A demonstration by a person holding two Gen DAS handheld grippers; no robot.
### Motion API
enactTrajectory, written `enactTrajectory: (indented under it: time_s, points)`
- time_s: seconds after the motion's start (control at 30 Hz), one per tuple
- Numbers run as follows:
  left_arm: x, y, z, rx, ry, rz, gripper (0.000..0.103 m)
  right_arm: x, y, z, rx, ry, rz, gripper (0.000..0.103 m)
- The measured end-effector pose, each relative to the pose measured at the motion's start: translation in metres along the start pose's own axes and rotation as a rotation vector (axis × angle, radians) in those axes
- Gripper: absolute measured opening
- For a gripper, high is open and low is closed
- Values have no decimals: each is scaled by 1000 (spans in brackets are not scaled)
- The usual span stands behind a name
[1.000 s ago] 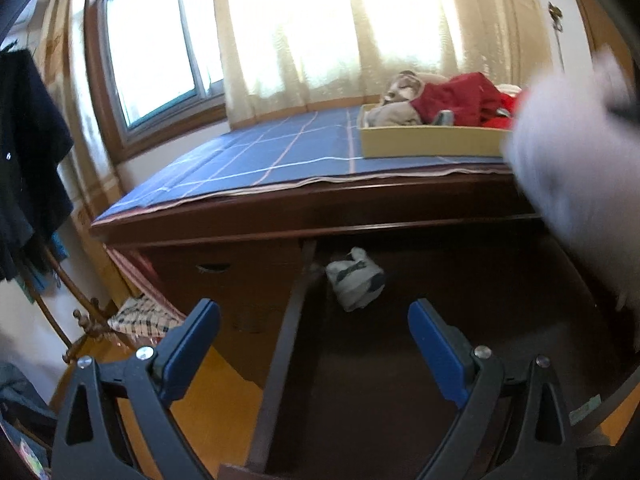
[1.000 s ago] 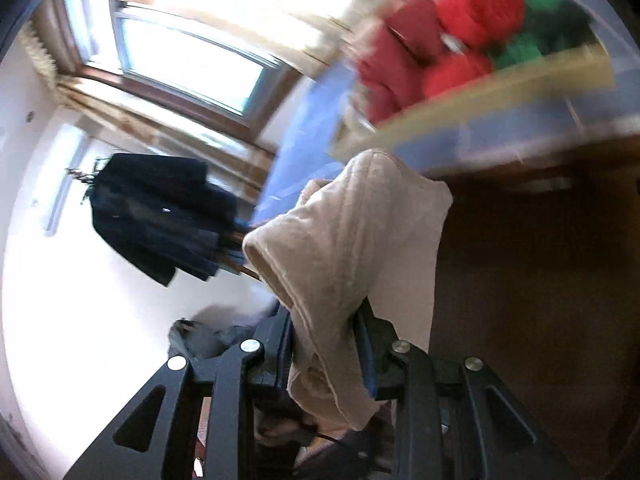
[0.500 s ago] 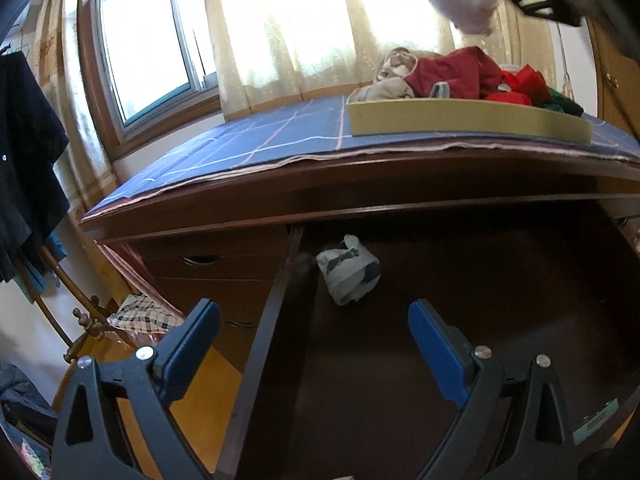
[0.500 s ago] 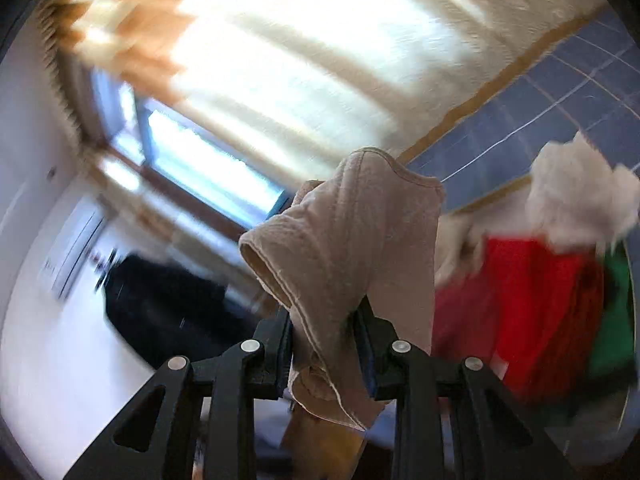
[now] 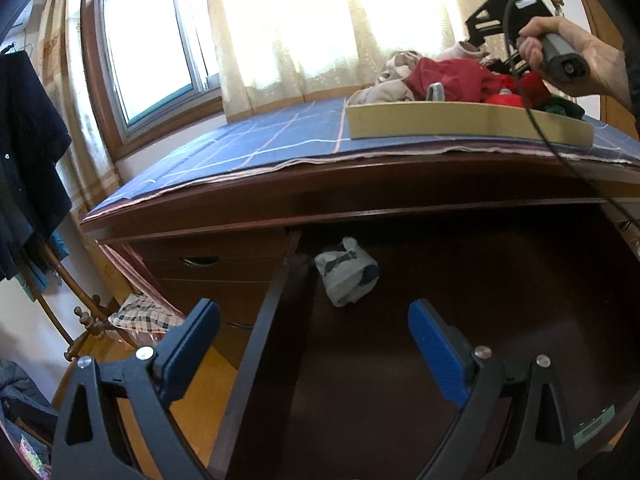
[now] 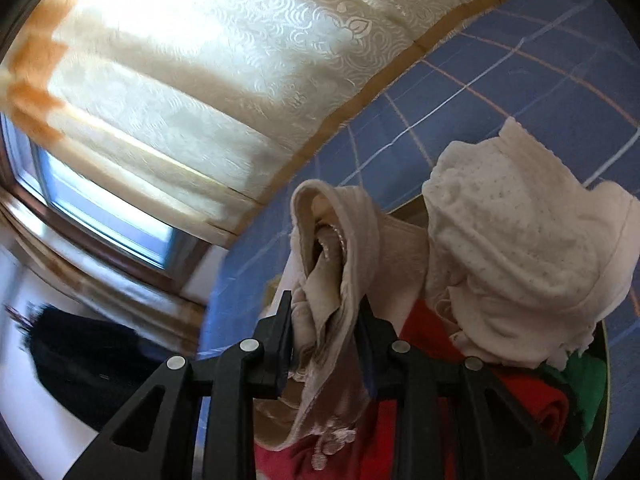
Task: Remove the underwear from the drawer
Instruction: 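Carry the cream underwear up out of the drawer over the tray, then lower the cream underwear into the tray and open the right gripper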
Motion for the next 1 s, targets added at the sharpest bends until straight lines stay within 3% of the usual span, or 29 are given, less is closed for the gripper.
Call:
enactTrajectory:
  time_s: [0.17,0.33,0.73,1.0]
  points:
    - [-1,3,0,-13,13,-24,97,21,2,14,4,59,22,30]
    - [-4,4,3,-21,24,-50,97,29,0,16,-25,49,68,31]
    - [-1,16,12,-59,24,-63,97,30,2,14,-2,50,56,32]
    - [4,21,18,-79,7,-40,97,15,4,19,29,110,-26,59]
Point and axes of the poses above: each gripper's, at about its wrist camera, not at the fingertips, and z roughly the way its jaws point, x to its right, y to its underside, the point moved 7 cm from there along z, roughly the way its jaws point, and after that the axes turned 13 degrees about y, right-handed, at the moved point
